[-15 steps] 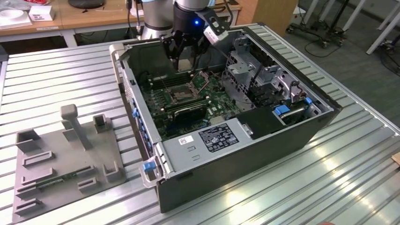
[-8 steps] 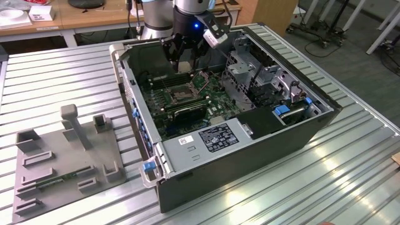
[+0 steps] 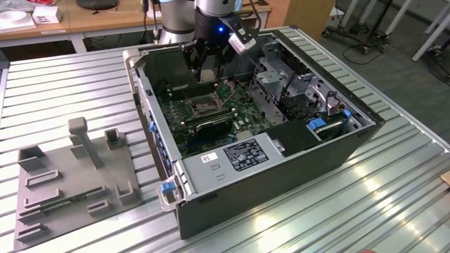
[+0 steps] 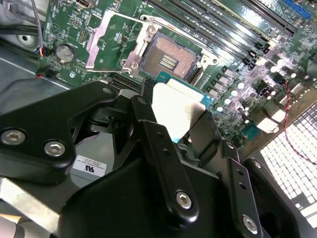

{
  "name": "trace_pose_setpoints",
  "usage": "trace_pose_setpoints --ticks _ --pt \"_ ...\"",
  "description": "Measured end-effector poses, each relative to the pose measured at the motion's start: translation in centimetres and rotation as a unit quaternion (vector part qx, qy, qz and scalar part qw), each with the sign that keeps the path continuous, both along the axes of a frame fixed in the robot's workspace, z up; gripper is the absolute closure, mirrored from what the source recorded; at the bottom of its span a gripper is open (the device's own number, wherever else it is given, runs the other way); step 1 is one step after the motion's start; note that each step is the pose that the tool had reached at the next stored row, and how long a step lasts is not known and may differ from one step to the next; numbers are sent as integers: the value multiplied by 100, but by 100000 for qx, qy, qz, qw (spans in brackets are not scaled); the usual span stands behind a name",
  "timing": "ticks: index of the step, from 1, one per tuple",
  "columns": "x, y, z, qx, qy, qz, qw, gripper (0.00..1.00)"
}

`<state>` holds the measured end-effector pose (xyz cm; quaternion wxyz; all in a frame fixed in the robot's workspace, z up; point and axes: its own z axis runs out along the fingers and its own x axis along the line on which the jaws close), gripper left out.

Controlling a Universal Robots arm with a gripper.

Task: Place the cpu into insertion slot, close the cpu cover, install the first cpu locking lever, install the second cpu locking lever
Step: 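Place the cpu into insertion slot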

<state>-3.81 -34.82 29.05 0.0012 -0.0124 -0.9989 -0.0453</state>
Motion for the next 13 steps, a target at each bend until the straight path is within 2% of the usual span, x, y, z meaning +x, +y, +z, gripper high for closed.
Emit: trace_pose_setpoints --ticks 13 --pt "0 0 -26 -4 5 -3 100000 46"
